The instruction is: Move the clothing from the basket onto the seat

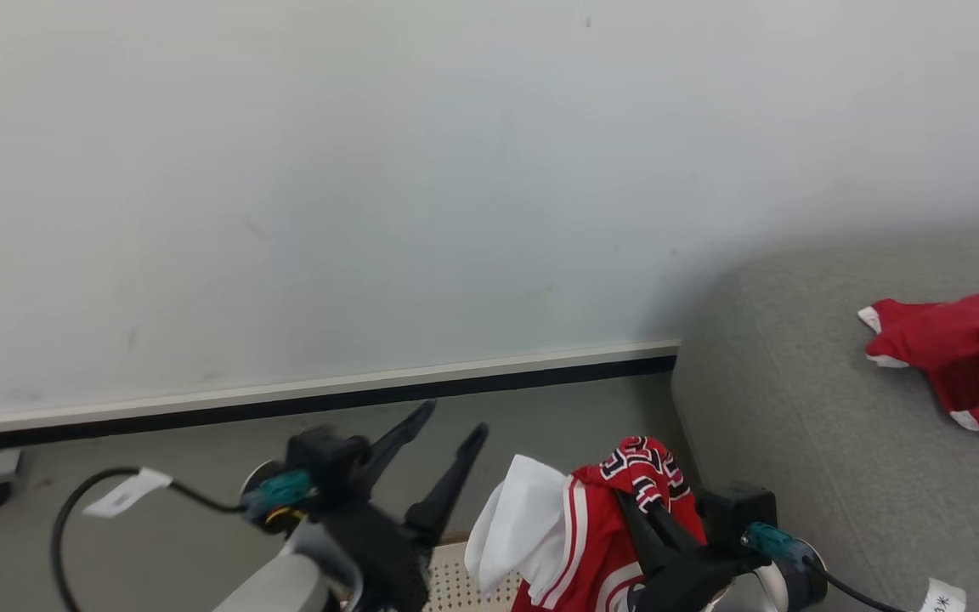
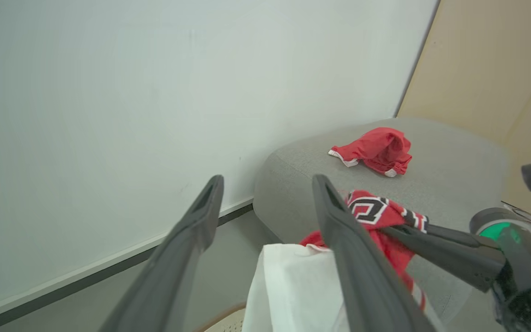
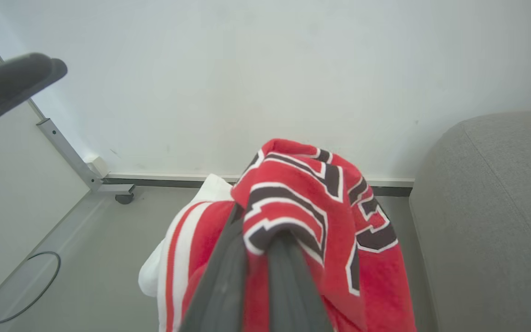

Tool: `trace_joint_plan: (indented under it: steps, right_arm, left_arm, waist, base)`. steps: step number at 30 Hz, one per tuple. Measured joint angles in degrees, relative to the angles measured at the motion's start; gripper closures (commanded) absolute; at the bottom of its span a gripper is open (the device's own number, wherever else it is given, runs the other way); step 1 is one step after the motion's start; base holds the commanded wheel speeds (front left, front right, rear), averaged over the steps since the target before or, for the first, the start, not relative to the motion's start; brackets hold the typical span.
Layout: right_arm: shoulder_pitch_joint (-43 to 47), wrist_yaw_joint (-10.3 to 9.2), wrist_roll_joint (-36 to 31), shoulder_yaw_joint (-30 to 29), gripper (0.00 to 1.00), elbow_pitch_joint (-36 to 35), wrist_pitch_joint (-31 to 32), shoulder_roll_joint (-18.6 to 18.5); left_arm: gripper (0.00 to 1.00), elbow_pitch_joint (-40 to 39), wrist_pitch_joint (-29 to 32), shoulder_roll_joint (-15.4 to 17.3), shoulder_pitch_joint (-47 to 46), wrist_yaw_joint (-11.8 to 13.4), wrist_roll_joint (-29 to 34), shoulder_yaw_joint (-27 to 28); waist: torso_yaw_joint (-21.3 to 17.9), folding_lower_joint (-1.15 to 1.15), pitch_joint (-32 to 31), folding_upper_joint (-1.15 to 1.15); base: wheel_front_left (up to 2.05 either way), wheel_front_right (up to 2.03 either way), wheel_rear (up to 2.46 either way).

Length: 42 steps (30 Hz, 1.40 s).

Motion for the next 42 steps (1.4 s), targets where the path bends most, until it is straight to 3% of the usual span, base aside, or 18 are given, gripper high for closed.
trace_joint_plan:
  steps: [7,14,26,42]
  right_arm:
    - [3.42,-0.01,-2.55,-2.01,1.0,-5.27,2.14,0.01]
    - [6.61,-0.01,-4.3,-4.77,1.0,-10.62,3.8,0.01]
    - [7.71,-0.01,-5.61,-5.56,1.0,-16.25,5.26,0.03]
    - [8.34,-0.01,-6.01,-6.79,1.0,-21.07,4.89,-0.01]
  left_arm:
    - [0.0,0.32,-4.81,5.04,7.95,-0.73,-0.3,4.64]
    - [0.0,-5.8,-5.13,6.82,18.31,0.57,1.85,14.38]
    - [0.0,-11.03,-5.16,5.53,24.7,-2.01,8.34,20.75]
    - [0.0,-12.43,-5.16,3.09,23.65,-4.95,11.71,19.81]
  waist:
    - [-4.22,0.0,0.38,0.0]
    - [-7.75,0.0,0.98,0.0]
    - [-13.23,0.0,2.49,0.0]
    - [-29.73,0.0,5.88,0.0]
  base:
    - [0.0,0.0,0.0]
    - [0.0,0.0,0.0]
    - [0.0,0.0,0.0]
    - [0.0,0.0,0.0]
